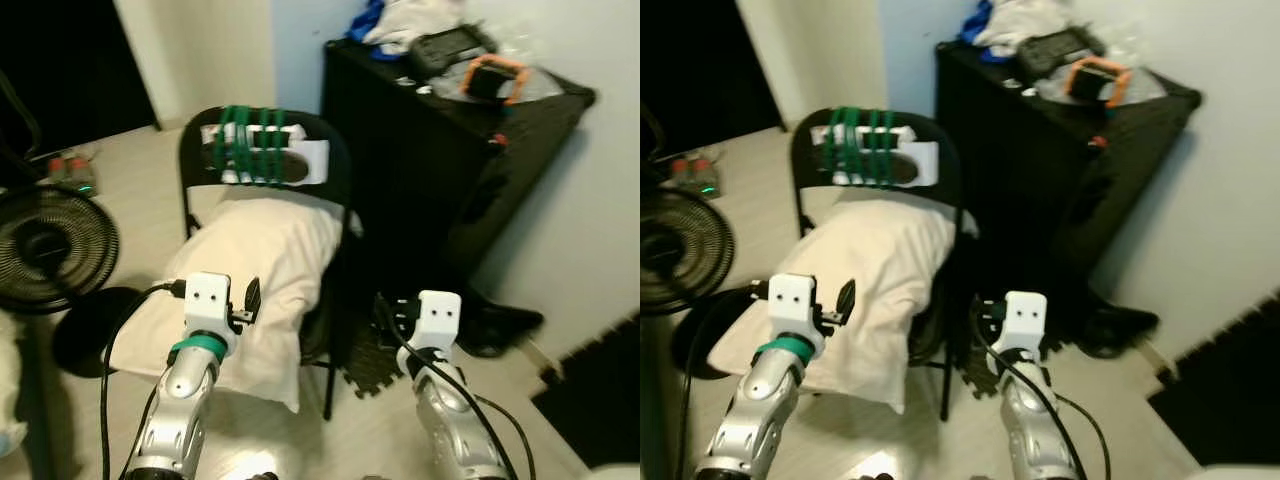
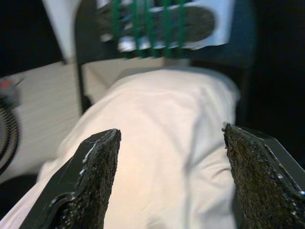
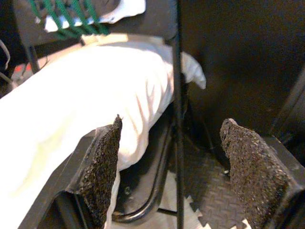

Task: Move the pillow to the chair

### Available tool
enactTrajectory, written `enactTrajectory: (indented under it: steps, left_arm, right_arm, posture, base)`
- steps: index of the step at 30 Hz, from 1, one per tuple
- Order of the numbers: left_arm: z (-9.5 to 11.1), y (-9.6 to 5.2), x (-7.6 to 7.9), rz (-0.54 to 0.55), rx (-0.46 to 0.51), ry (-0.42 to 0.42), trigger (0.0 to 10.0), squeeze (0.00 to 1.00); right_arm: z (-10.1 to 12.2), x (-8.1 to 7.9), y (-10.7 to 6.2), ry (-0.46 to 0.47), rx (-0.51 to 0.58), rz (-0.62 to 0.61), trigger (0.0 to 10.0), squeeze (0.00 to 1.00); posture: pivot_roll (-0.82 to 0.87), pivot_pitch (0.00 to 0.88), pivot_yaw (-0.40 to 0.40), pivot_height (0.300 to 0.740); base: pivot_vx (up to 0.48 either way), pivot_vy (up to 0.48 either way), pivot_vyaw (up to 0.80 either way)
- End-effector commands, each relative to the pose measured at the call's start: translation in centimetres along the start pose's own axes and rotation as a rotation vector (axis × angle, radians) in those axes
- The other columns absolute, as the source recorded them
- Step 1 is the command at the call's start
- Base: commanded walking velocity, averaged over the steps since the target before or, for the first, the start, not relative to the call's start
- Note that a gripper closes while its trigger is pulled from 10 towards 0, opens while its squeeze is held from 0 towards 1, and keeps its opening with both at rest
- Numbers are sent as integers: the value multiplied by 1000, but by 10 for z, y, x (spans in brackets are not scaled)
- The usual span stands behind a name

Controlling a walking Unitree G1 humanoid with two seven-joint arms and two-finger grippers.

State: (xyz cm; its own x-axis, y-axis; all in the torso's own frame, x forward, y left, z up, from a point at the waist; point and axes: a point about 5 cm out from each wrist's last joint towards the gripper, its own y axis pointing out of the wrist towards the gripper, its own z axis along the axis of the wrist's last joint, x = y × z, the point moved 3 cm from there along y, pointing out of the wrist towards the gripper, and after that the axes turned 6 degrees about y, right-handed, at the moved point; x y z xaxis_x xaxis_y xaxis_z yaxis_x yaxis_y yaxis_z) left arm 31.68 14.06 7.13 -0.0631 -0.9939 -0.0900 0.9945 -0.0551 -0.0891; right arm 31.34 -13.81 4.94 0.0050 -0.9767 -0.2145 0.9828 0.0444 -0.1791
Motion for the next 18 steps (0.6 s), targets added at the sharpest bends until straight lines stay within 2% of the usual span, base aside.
enactTrajectory:
  steps: [1,4,9,12,14,17,18]
  left_arm:
    - [-6,0,4,-14,-22,7,10000,0]
    - [-10,0,8,-37,-30,20,10000,0]
    - [-18,1,8,-36,-48,20,10000,0]
    - [-36,-2,9,-52,-117,53,10000,0]
    - [-36,-2,9,-52,-117,53,10000,0]
    - [-49,-5,8,-73,-164,85,10000,0]
    - [-55,-6,5,-72,-182,93,10000,0]
  right_arm:
    - [-9,8,-3,23,-28,-40,10000,0]
    - [-14,10,-5,32,-44,-45,10000,0]
    - [-23,9,-5,27,-62,-38,10000,0]
    - [-38,13,-7,2,-121,-45,10000,0]
    - [-38,13,-7,2,-121,-45,10000,0]
    - [-52,14,-9,-21,-170,-46,10000,0]
    - [-57,13,-10,-25,-186,-45,10000,0]
  posture:
    - [-7,0,51,740]
    - [-12,0,52,740]
    - [-14,0,64,740]
    - [1,0,62,740]
    - [1,0,62,740]
    - [-1,0,58,740]
    - [-4,0,79,740]
  base:
    - [0,0,800]
    - [0,0,800]
    - [0,0,800]
    - [0,0,800]
    - [0,0,800]
    - [0,0,800]
    - [0,0,800]
